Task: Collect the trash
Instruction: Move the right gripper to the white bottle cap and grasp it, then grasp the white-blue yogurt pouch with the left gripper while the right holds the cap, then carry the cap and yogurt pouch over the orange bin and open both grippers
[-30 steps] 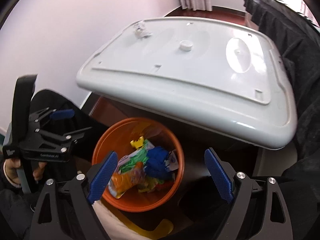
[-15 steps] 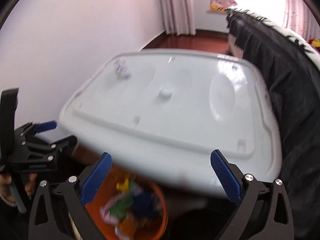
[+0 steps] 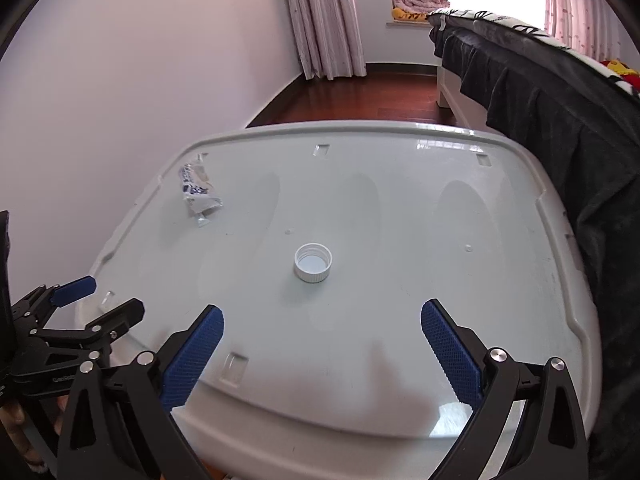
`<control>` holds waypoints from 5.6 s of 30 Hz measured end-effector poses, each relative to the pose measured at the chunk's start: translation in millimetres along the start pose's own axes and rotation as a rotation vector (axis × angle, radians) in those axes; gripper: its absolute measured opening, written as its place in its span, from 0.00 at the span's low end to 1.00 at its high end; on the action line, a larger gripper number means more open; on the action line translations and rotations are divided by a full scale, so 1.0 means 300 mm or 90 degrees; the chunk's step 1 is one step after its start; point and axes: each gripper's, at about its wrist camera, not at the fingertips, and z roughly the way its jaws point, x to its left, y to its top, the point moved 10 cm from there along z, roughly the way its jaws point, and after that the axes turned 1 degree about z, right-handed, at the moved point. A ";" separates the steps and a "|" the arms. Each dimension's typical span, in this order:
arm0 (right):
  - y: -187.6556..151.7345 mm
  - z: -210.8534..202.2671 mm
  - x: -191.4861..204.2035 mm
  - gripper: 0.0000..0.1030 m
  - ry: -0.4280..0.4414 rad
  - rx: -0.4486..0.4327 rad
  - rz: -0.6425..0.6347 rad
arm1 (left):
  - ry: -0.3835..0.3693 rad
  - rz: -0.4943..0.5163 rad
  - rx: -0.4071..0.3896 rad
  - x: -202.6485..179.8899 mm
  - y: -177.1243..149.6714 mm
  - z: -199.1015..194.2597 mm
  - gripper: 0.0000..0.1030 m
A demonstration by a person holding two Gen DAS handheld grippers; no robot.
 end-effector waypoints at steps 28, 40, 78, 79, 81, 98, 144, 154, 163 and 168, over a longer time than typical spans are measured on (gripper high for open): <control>0.070 0.316 0.124 0.79 0.018 0.051 0.034 | -0.009 -0.119 0.025 0.141 -0.044 0.038 0.93; 0.072 0.317 0.080 0.49 -0.051 0.053 0.032 | -0.007 -0.111 0.025 0.129 -0.045 0.038 0.93; 0.038 0.135 -0.203 0.31 -0.008 0.022 0.105 | 0.074 -0.168 -0.007 0.097 0.404 0.373 0.93; 0.038 0.133 -0.203 0.31 -0.008 0.022 0.106 | 0.079 -0.172 0.000 0.107 0.403 0.393 0.93; 0.034 0.130 -0.211 0.31 -0.001 0.023 0.113 | 0.077 -0.189 0.013 0.122 0.405 0.438 0.93; 0.042 0.111 -0.215 0.31 0.020 0.016 0.135 | 0.132 -0.046 -0.020 -0.012 0.429 0.441 0.10; -0.341 -0.392 -0.016 0.31 0.047 0.020 0.022 | -0.031 0.077 -0.065 -0.243 -0.256 -0.385 0.07; -0.463 -0.454 0.110 0.31 0.094 0.075 -0.072 | -0.070 0.110 -0.013 -0.251 -0.407 -0.385 0.07; -0.625 -0.423 0.215 0.31 0.132 0.146 -0.149 | -0.084 0.118 0.081 -0.220 -0.539 -0.324 0.07; -0.673 -0.389 0.212 0.31 0.135 0.171 -0.142 | -0.083 0.137 0.112 -0.245 -0.584 -0.287 0.07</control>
